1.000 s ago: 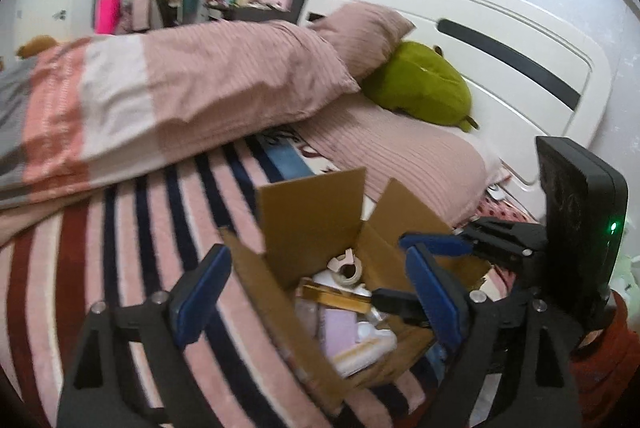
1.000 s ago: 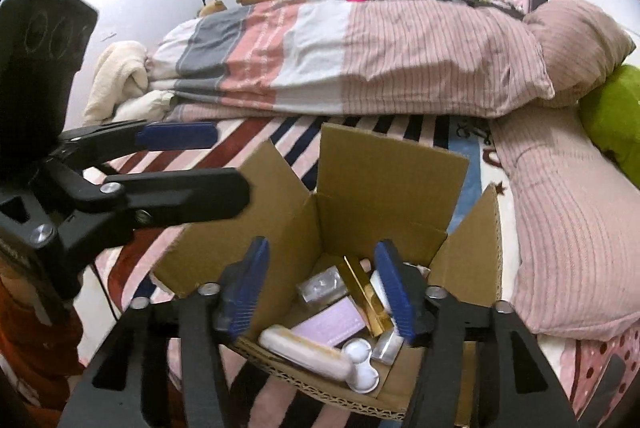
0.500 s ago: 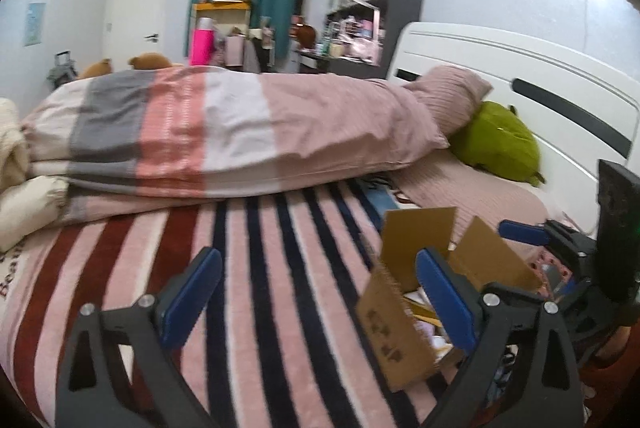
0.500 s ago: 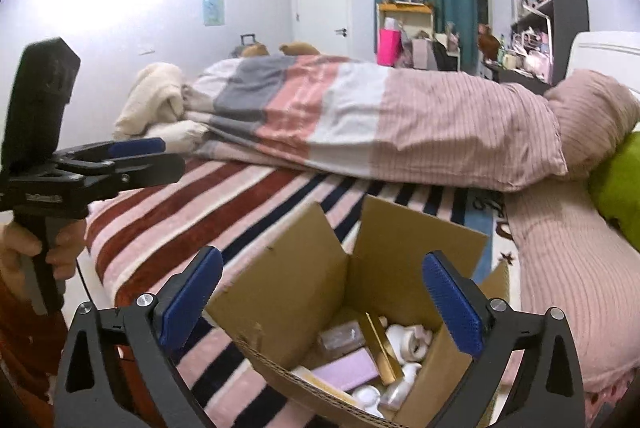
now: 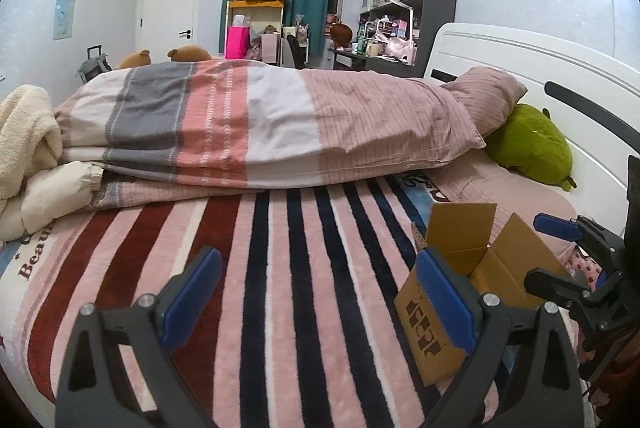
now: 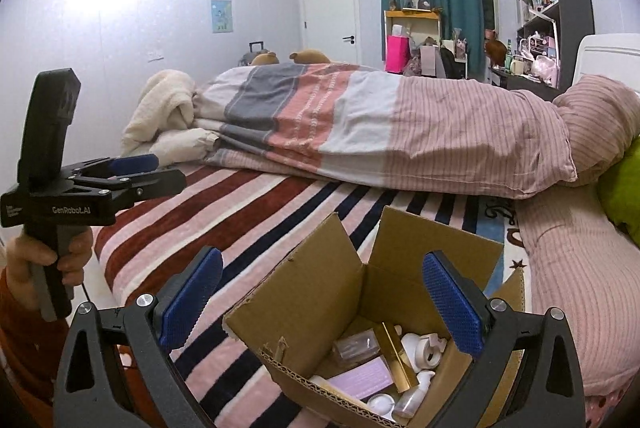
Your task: Organize rigid objects
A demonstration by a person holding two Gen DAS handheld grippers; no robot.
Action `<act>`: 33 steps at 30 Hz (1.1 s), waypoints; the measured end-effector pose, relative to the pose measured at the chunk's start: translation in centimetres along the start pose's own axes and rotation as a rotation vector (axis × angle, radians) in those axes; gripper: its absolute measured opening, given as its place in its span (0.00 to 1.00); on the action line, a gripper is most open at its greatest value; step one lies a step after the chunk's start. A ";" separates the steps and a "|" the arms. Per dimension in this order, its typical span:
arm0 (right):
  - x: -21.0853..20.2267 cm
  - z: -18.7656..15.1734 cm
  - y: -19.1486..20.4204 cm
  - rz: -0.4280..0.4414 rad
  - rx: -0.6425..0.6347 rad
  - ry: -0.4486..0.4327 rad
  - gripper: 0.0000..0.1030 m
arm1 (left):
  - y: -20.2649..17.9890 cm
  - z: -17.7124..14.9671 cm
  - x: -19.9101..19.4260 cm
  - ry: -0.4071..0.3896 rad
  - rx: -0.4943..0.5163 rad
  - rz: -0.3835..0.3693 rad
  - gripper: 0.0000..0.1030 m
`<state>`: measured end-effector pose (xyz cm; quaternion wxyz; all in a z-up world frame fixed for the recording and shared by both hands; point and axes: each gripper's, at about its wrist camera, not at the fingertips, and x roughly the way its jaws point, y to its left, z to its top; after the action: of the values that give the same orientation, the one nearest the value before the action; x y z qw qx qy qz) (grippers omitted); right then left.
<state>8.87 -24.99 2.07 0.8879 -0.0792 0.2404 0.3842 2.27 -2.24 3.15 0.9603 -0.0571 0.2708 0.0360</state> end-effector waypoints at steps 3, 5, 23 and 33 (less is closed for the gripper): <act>0.0 0.0 0.0 0.000 -0.002 0.001 0.97 | 0.0 0.0 0.0 -0.003 0.002 0.015 0.94; 0.0 0.0 0.0 -0.003 -0.001 0.002 0.97 | 0.0 0.0 0.0 -0.003 0.005 0.024 0.94; -0.3 0.1 0.4 -0.025 0.022 -0.020 0.97 | 0.0 0.0 0.0 -0.005 0.006 0.049 0.94; -0.3 0.0 0.4 -0.030 0.043 -0.021 0.97 | 0.1 -0.1 0.0 -0.001 0.005 0.045 0.94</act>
<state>8.37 -24.88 2.28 0.8975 -0.0599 0.2379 0.3664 2.21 -2.19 3.11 0.9596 -0.0486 0.2714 0.0570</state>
